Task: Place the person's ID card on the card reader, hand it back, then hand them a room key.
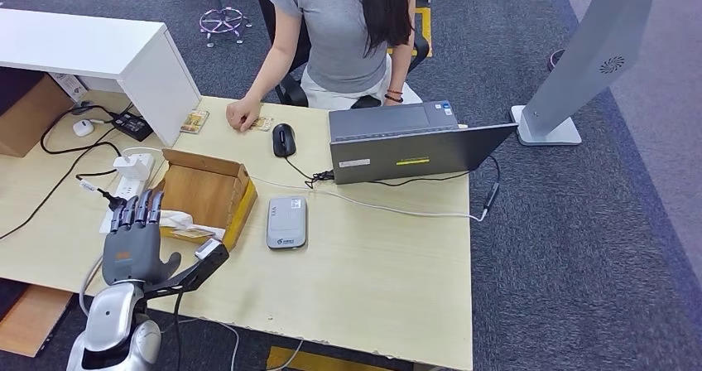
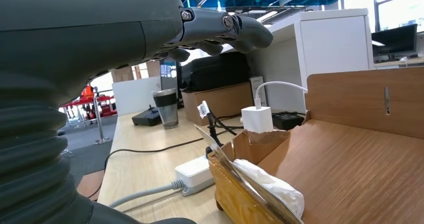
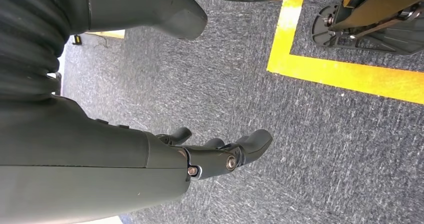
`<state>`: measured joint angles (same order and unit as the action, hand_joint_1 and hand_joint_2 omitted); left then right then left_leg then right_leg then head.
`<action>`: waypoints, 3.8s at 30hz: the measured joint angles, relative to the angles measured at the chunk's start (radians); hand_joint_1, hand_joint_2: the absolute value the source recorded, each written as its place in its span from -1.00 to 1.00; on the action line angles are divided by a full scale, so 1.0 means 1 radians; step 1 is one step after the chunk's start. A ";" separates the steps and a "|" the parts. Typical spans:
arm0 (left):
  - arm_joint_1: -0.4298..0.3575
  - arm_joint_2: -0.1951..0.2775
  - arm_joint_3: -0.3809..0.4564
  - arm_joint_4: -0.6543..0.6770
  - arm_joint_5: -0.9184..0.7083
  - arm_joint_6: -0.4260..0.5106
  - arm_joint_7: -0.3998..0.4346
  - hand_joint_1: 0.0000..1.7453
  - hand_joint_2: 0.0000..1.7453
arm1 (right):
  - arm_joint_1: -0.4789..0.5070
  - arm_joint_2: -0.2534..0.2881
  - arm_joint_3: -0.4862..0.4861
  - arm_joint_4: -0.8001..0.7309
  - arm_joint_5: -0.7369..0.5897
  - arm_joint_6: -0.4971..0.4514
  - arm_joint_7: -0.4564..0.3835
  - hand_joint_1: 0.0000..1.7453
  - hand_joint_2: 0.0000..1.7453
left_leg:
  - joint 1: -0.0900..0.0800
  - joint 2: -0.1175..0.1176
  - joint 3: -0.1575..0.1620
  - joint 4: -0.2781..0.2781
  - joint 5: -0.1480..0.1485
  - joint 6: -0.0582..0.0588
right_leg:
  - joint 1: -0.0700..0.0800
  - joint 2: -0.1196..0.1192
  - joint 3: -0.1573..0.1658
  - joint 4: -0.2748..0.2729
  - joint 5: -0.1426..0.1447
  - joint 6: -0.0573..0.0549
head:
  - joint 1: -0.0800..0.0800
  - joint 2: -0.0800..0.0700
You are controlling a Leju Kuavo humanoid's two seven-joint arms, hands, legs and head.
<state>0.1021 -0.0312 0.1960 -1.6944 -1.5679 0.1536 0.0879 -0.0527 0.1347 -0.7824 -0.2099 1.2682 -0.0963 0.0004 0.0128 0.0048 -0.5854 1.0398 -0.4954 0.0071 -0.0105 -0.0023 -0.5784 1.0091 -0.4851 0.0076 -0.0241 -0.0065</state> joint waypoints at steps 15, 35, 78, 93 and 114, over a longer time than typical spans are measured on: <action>-0.006 -0.028 0.021 0.036 -0.002 0.023 -0.038 -1.00 1.00 | -0.001 0.002 -0.004 -0.002 0.012 0.006 -0.034 -1.00 1.00 | 0.000 0.000 0.000 0.000 0.000 0.000 | 0.000 0.000 0.000 0.000 0.000 0.000 | 0.000 0.000; -0.054 -0.057 0.021 0.099 -0.002 0.026 -0.059 -1.00 1.00 | -0.005 0.005 -0.018 -0.002 0.031 0.022 -0.036 -1.00 1.00 | 0.000 0.000 0.000 0.000 0.000 0.000 | 0.000 0.000 0.000 0.000 0.000 0.000 | 0.000 0.000; -0.084 -0.068 0.021 0.146 -0.003 -0.012 -0.035 -1.00 1.00 | -0.006 0.008 -0.034 -0.002 0.075 0.031 -0.032 -1.00 1.00 | 0.000 0.000 0.000 0.000 0.000 0.000 | 0.000 0.000 0.000 0.000 0.000 0.000 | 0.000 0.000; -0.086 -0.061 0.022 0.163 -0.003 -0.015 -0.052 1.00 1.00 | -0.007 0.008 -0.052 -0.002 0.086 0.032 -0.029 -1.00 1.00 | 0.000 0.000 0.000 0.000 0.000 0.000 | 0.000 0.000 0.000 0.000 0.000 0.000 | 0.000 0.000; -0.090 -0.062 0.033 0.163 0.001 -0.009 -0.069 1.00 1.00 | -0.009 0.008 -0.058 -0.002 0.089 0.032 -0.029 -1.00 1.00 | 0.000 0.000 0.000 0.000 0.000 0.000 | 0.000 0.000 0.000 0.000 0.000 0.000 | 0.000 0.000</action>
<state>0.0120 -0.0927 0.2286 -1.5316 -1.5671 0.1450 0.0193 -0.0619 0.1427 -0.8408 -0.2117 1.3570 -0.0641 -0.0282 0.0127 0.0049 -0.5851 1.0398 -0.4954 0.0071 -0.0105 -0.0022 -0.5782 1.0091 -0.4850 0.0076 -0.0241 -0.0065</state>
